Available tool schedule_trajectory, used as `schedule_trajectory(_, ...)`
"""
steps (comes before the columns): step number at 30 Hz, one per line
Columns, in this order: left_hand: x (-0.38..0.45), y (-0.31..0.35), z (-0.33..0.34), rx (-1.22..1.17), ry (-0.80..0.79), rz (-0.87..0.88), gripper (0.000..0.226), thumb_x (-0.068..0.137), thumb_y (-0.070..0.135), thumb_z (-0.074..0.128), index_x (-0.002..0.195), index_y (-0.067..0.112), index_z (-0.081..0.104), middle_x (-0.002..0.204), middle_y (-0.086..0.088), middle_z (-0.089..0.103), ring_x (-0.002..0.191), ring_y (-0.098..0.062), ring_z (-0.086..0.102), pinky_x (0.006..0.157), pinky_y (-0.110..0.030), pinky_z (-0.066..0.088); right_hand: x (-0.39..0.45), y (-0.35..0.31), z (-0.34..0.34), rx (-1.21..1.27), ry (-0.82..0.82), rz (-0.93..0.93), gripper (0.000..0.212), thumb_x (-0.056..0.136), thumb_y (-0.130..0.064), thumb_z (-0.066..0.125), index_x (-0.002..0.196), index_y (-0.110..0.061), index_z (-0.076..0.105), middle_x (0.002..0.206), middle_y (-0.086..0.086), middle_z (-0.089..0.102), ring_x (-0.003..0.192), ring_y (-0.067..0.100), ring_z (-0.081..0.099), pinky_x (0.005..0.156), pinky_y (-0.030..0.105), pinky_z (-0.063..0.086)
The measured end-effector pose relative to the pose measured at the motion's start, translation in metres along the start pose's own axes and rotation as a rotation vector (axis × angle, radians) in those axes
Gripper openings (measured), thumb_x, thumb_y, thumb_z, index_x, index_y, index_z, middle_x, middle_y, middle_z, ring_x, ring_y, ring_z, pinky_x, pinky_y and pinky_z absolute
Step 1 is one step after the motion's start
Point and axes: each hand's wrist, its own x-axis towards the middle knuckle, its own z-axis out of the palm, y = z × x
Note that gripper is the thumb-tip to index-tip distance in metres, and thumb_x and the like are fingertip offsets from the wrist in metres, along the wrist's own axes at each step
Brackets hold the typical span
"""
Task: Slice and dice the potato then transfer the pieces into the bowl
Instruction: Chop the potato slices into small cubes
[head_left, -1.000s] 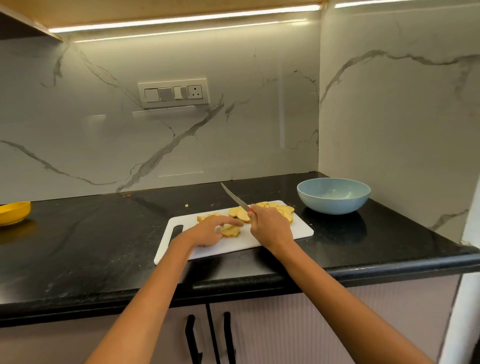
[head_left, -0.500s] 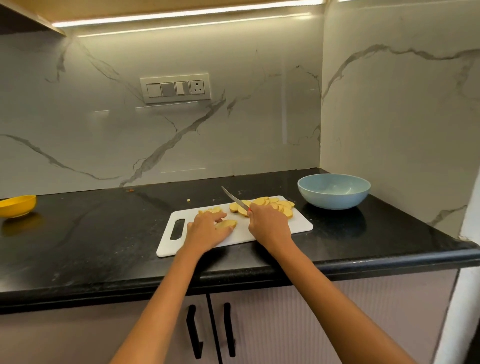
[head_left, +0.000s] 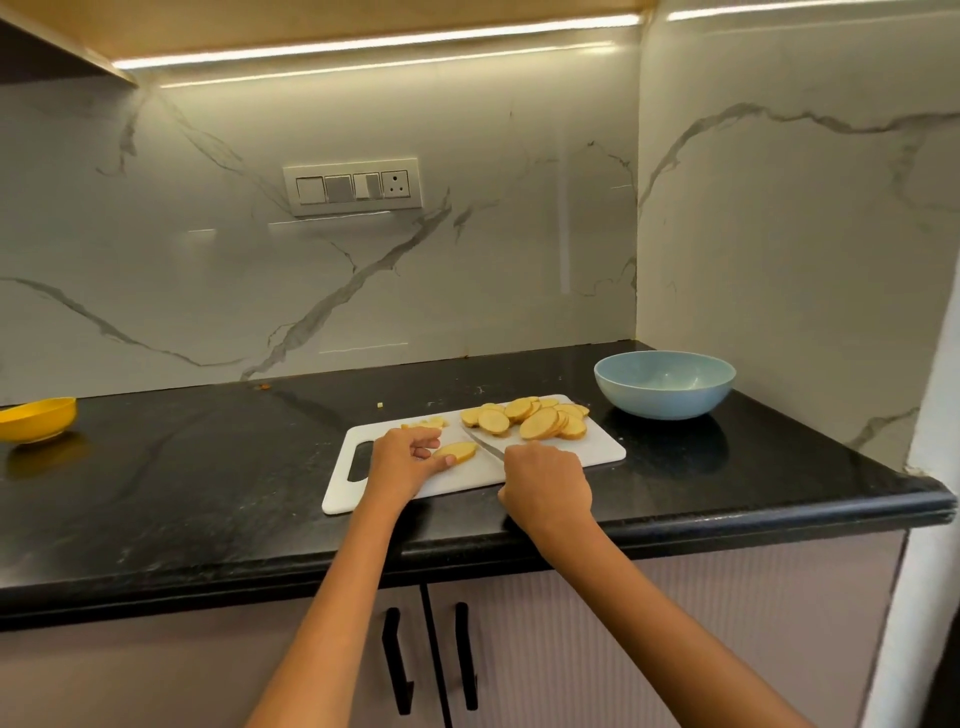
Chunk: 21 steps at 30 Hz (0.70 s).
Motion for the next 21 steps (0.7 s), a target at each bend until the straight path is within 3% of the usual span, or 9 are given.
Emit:
schedule_trajectory(8,0.005,-0.001,0.000,0.031,-0.023,-0.018,0.051,0.072,0.016,0.078,0.118,0.002,0.062,0.106,-0.011,0.069,0.089,-0.012,0.059,0.086,-0.020,0.045,-0.004,-0.010,-0.002,-0.074,-0.006,-0.143,0.019,0.097,-0.013,0.047,0.112,-0.007,0.056,0.103,0.009,0.062,0.090,0.021,0.061,0.070,0.026,0.039)
schedule_trajectory(13,0.001,0.001,-0.004,-0.020,-0.038,-0.032,0.049,0.074,0.011,0.077,0.120,0.003,0.061,0.108,-0.011,0.068,0.093,-0.013,0.059,0.090,-0.021,0.045,-0.001,-0.007,0.002,0.043,0.019,-0.040,0.020,0.096,-0.016,0.046,0.111,-0.009,0.056,0.102,0.008,0.062,0.084,0.020,0.058,0.070,0.027,0.039)
schedule_trajectory(17,-0.001,-0.005,-0.011,-0.188,-0.042,-0.089,0.046,0.078,-0.004,0.069,0.122,0.001,0.058,0.113,-0.013,0.065,0.101,-0.018,0.059,0.101,-0.032,0.044,0.005,-0.001,0.003,0.168,-0.028,0.057,0.019,0.094,-0.018,0.046,0.104,-0.010,0.060,0.096,0.007,0.061,0.078,0.018,0.055,0.067,0.026,0.040)
schedule_trajectory(21,0.001,-0.004,-0.009,-0.173,-0.052,-0.098,0.041,0.079,-0.006,0.066,0.119,0.000,0.059,0.110,-0.015,0.066,0.097,-0.017,0.060,0.098,-0.030,0.045,0.009,0.001,0.001,0.220,-0.068,0.084,0.019,0.095,-0.020,0.046,0.104,-0.010,0.060,0.098,0.007,0.062,0.083,0.019,0.057,0.069,0.027,0.042)
